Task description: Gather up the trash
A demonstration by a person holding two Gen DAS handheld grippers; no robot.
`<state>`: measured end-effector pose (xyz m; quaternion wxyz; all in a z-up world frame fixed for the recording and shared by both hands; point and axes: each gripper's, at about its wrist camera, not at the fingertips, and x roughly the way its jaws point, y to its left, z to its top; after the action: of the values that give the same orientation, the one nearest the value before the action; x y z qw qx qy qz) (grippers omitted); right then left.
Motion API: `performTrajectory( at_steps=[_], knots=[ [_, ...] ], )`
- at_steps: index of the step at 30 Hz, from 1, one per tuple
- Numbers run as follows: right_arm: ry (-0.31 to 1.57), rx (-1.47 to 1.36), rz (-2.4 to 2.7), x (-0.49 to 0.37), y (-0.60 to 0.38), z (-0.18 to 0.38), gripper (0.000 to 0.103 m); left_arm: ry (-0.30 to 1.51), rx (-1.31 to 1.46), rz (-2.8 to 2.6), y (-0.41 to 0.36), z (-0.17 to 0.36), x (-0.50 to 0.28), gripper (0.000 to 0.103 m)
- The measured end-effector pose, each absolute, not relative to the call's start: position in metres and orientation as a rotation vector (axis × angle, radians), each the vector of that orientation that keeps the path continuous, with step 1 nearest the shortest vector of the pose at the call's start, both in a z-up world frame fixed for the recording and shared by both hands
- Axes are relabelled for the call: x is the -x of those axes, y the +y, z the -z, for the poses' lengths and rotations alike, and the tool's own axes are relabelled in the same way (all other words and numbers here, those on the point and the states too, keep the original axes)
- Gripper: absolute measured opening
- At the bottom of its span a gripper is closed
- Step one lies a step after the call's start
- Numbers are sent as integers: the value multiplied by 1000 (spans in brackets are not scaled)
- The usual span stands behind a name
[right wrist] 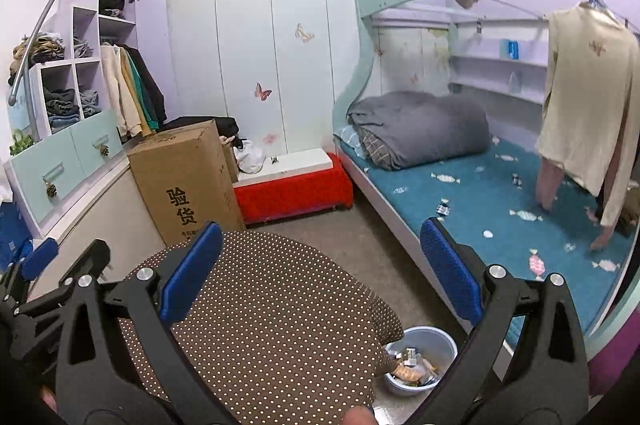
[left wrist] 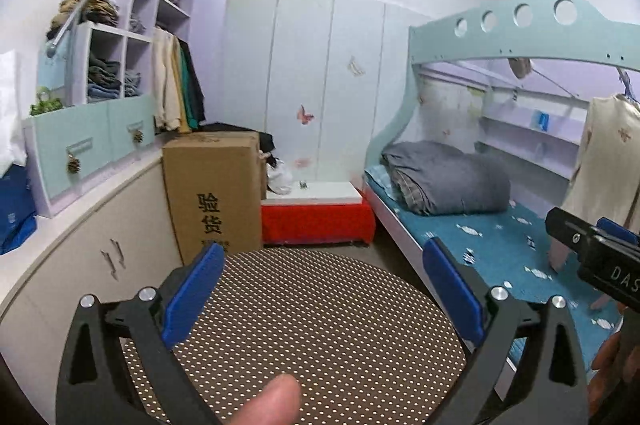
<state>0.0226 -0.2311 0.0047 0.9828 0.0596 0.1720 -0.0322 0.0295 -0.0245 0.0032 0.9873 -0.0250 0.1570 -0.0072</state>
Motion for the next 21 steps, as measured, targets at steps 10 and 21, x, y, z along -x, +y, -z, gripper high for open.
performTrajectory(
  at_steps=[10,21],
  knots=[
    [307,-109,55,-12,-225,-15,97,285,71,-7,-19,-13,-11,98],
    [300,-108,55,-8,-223,-17,97,278,62,-4,-23,-15,-5,98]
  ],
)
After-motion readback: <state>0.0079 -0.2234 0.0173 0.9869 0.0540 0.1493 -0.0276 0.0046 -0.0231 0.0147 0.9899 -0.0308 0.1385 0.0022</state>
